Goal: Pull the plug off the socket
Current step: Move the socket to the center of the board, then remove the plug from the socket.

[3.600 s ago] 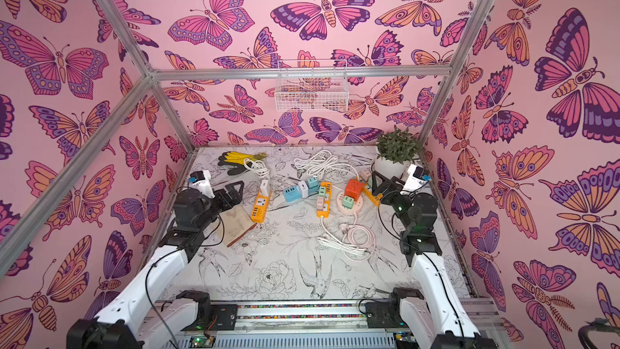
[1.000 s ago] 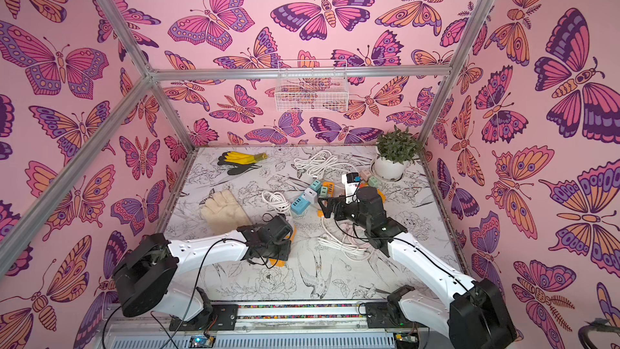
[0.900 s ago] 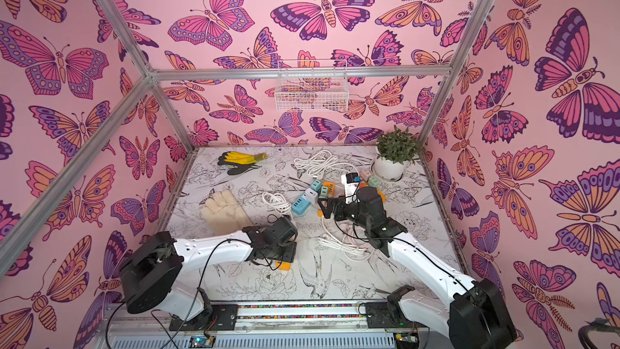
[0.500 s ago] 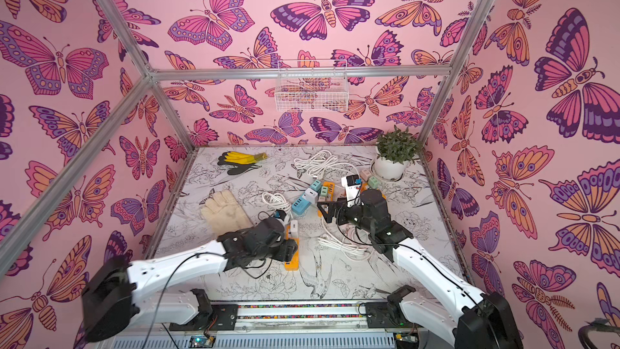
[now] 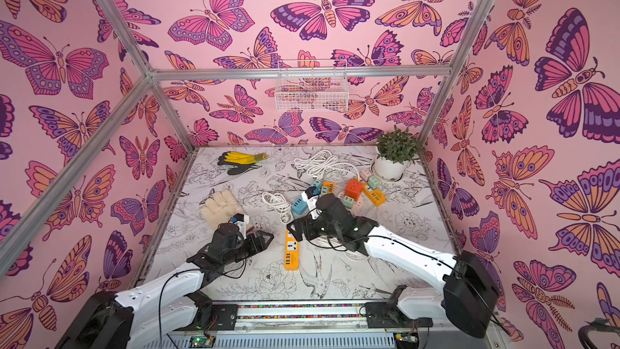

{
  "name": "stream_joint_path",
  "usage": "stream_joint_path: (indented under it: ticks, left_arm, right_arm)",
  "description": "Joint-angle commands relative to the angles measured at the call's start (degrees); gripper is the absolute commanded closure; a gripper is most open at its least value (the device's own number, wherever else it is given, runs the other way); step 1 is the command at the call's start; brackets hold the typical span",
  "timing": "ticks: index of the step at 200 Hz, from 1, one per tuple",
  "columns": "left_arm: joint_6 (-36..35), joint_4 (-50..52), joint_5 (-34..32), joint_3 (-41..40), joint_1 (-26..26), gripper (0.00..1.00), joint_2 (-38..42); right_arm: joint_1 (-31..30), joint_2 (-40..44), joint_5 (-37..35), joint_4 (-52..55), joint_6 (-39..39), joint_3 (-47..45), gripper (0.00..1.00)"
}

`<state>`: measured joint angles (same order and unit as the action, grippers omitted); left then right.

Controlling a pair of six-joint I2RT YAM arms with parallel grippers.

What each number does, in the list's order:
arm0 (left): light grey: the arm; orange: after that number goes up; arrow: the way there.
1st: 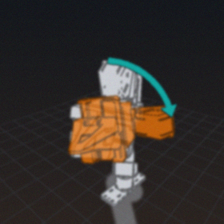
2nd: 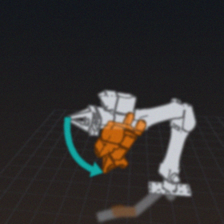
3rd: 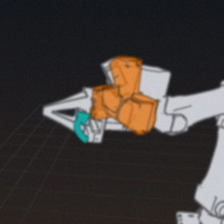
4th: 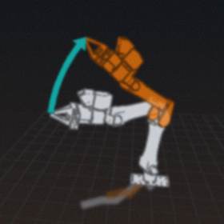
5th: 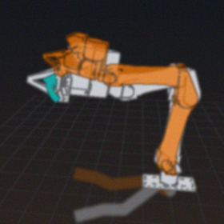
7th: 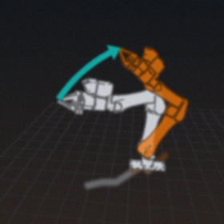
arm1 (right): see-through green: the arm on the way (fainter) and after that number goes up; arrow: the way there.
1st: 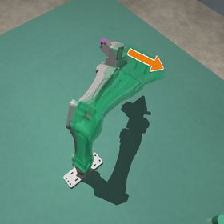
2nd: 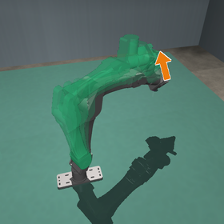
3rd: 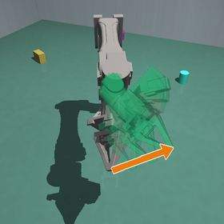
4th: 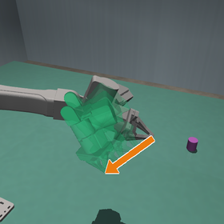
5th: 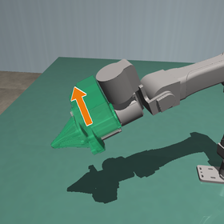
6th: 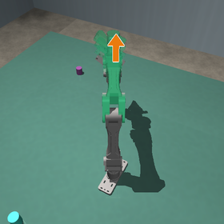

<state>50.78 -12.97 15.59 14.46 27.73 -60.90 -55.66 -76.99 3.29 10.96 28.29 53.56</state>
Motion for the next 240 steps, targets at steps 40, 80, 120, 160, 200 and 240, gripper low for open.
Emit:
stream_joint_path:
  ticks: [40, 80, 120, 160, 200, 240]
  left_arm:
    - [3.48, -3.12, 6.26, 1.24, -0.77, 0.25, -6.34]
    - [3.26, 0.14, 3.99, -0.41, -1.2, 0.25, -1.43]
    - [2.59, 1.98, 2.04, -1.65, -1.27, 0.25, 3.83]
    - [-0.27, 1.43, 11.52, 1.08, -0.84, 0.26, 2.83]
    - [0.54, -2.67, 15.04, 0.27, 0.76, 0.29, -2.31]
    - [3.06, -6.21, 14.29, 1.77, 2.98, 0.35, -7.08]
  right_arm:
    - [-6.07, -26.27, -35.45, 43.03, 19.8, 32.79, 0.01]
    - [-6.84, -31.08, -28.51, 39.85, 19.2, 35.88, 0.31]
    - [-6.83, -33.2, -23.9, 37.65, 20.47, 36.18, 0.36]
    - [-6.83, -35.92, -21.4, 36.68, 20.4, 37.49, 0.43]
    - [-6.9, -36.58, -21.59, 36.65, 20.13, 37.52, 0.48]
    - [-6.76, -36.48, -22.59, 36.72, 19.89, 36.81, 0.55]
